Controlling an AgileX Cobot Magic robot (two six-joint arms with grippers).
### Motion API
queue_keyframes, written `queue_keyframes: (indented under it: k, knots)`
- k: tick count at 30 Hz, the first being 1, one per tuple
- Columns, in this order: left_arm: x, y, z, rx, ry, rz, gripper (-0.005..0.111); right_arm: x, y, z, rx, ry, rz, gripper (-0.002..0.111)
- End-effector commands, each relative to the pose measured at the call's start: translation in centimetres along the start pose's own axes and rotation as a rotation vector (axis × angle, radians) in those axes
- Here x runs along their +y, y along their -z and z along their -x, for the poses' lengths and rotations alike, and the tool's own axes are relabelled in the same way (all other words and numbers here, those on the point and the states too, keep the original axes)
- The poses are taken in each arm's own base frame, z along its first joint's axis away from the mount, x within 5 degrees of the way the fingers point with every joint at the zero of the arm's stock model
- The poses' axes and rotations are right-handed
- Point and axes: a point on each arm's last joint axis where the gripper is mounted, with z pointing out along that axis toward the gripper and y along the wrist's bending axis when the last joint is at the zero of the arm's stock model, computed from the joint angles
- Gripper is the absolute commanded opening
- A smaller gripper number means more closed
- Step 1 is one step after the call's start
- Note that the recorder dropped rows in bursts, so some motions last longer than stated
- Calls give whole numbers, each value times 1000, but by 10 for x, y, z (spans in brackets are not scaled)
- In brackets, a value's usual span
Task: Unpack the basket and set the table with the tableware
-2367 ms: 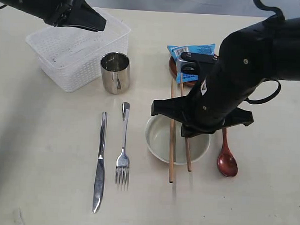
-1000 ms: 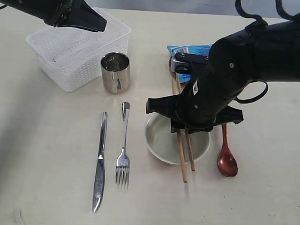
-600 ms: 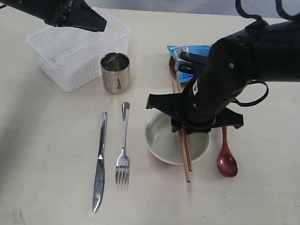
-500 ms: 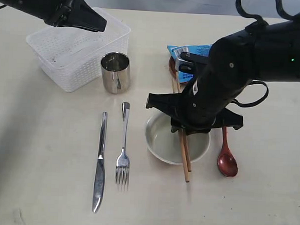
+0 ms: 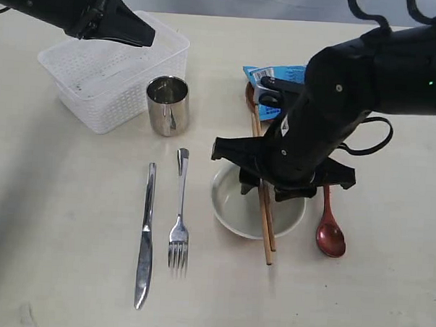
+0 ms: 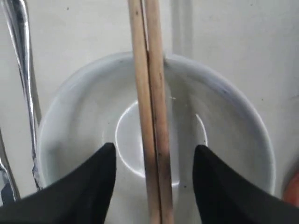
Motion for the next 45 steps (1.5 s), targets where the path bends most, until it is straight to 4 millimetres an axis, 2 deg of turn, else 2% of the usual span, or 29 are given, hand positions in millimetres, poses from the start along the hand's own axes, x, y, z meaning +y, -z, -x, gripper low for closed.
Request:
queue_keyframes:
  k: [1, 3, 8, 9, 11, 13, 15, 17, 21, 22, 26, 32, 38, 41, 45]
  knots:
    - [0, 0, -1, -2, 6, -9, 26, -1, 26, 0, -58, 92, 1, 49]
    - [0, 0, -1, -2, 6, -9, 26, -2, 38, 1, -104, 123, 4, 49]
    - [-1, 0, 0, -16, -2, -16, 23, -10, 83, 1, -286, 254, -2, 49]
    - [-1, 0, 0, -15, -6, -21, 20, -12, 90, 1, -321, 281, -10, 49]
    - [-1, 0, -1, -14, -6, -21, 4, -17, 108, 1, -403, 328, -26, 49]
    - [-1, -2, -4, -30, -6, -32, 0, -24, 123, -1, -484, 377, -47, 49]
    - [0, -4, -9, -60, -2, -43, 0, -31, 133, -5, -537, 416, -76, 44]
    - [0, -5, -13, -91, -6, -39, 0, -38, 138, -10, -573, 444, -101, 31]
    - [-3, 4, -19, -158, -7, 89, 0, -52, 139, -22, -624, 490, -120, 2]
    - [-5, 9, -20, -172, -12, 135, 0, -55, 138, -26, -637, 497, -113, 0]
    - [-18, 32, -27, -237, -35, 303, 0, -63, 134, -36, -703, 497, -62, 0]
    - [-43, 58, -43, -306, -66, 414, 0, -70, 125, -48, -814, 563, 4, 0]
    - [-57, 69, -57, -324, -103, 447, 0, -76, 114, -58, -813, 597, 25, 0]
    - [-61, 73, -58, -304, -174, 476, 0, -78, 111, -60, -801, 598, 18, 0]
    - [-63, 75, -58, -310, -181, 481, 0, -79, 109, -61, -795, 599, 15, 0]
